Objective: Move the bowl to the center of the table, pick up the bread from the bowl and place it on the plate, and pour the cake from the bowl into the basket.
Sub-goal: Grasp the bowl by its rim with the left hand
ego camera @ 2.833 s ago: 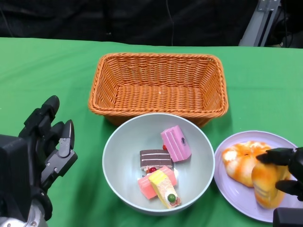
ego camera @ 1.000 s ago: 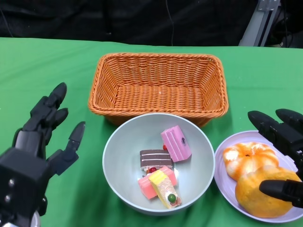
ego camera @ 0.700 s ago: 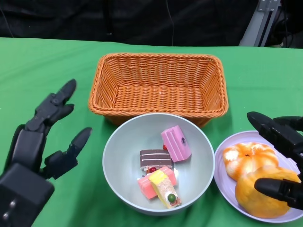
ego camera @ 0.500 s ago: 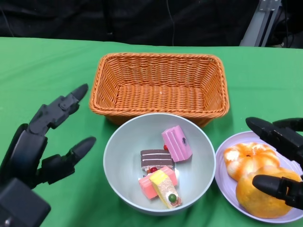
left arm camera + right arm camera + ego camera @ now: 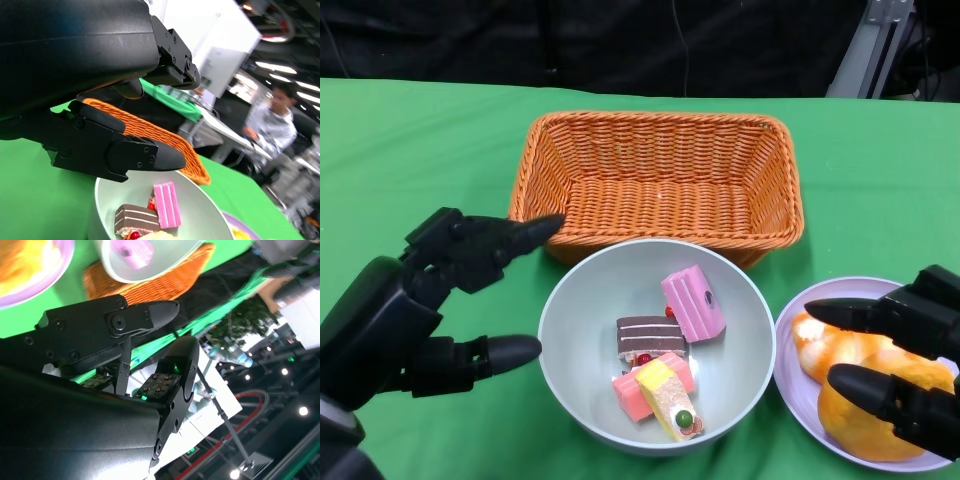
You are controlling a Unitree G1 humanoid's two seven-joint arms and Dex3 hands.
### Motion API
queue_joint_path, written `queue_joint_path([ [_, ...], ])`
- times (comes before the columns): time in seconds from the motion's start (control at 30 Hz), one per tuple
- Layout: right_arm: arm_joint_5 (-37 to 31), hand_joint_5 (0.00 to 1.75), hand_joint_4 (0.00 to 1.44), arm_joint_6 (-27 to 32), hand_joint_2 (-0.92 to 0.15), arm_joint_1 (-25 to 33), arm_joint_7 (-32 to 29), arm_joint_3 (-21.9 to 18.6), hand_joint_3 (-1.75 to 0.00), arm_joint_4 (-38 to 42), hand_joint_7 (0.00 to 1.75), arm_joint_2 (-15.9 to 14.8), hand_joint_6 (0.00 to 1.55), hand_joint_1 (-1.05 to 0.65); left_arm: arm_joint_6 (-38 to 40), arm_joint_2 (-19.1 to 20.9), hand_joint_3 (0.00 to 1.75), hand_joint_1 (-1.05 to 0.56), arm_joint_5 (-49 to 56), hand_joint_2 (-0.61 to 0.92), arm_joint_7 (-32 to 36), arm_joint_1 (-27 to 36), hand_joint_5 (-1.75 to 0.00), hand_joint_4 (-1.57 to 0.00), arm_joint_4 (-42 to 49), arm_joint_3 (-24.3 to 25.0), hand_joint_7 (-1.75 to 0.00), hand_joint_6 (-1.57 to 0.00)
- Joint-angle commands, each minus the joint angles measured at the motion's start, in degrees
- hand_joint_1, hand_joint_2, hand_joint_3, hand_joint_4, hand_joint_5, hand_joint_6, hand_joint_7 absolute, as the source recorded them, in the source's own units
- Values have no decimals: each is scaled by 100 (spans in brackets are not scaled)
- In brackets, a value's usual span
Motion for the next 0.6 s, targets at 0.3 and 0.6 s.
queue_joint_path([
  [0.3,747,133,67,196,-57,131,471,168,-82,-353,90,410,70,-23,-682,476,14,-48,302,92,-128,-278,-86,0,444,-109,-7,-39],
  [0.6,660,142,70,262,-53,272,438,295,-92,-621,100,848,77,-18,-2523,905,10,-37,1591,81,199,-1139,-76,-10,1482,-248,-5,-45],
])
